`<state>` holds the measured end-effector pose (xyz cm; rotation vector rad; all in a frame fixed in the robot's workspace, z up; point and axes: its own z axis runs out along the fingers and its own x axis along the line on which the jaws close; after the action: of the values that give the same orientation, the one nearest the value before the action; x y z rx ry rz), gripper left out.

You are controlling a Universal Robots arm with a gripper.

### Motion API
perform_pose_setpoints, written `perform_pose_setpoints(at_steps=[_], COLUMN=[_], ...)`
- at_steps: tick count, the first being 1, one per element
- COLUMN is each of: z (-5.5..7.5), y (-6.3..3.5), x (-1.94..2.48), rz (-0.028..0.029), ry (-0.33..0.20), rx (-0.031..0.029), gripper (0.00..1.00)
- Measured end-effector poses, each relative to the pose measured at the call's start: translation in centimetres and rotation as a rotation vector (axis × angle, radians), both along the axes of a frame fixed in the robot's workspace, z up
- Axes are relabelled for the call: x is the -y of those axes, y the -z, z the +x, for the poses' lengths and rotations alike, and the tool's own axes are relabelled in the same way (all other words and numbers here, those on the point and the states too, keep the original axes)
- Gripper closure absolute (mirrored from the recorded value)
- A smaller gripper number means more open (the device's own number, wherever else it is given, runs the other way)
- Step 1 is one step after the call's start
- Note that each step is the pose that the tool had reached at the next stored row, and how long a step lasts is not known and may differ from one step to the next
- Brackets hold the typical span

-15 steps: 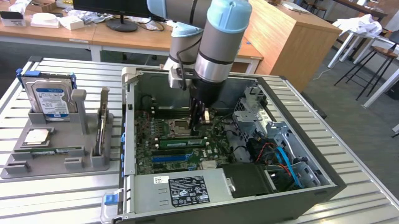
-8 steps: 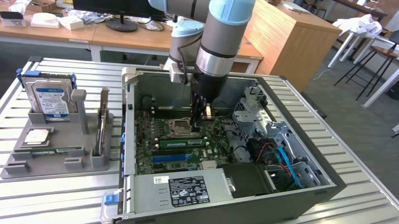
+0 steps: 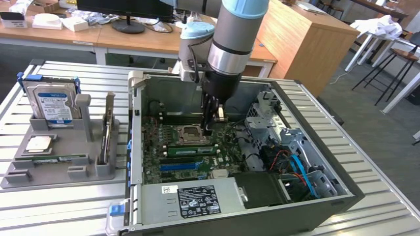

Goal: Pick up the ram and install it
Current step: 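Insert the ram into the slot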

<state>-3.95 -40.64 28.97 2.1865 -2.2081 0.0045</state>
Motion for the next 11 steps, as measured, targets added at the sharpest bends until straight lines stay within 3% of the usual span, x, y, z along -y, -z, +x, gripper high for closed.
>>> perform_pose_setpoints(at_steps=[11], z=[0.0], y=[-1.67], x=[0.0], rz=[-0.0001], ry=[0.001], rx=[-0.0001], gripper=[0.69])
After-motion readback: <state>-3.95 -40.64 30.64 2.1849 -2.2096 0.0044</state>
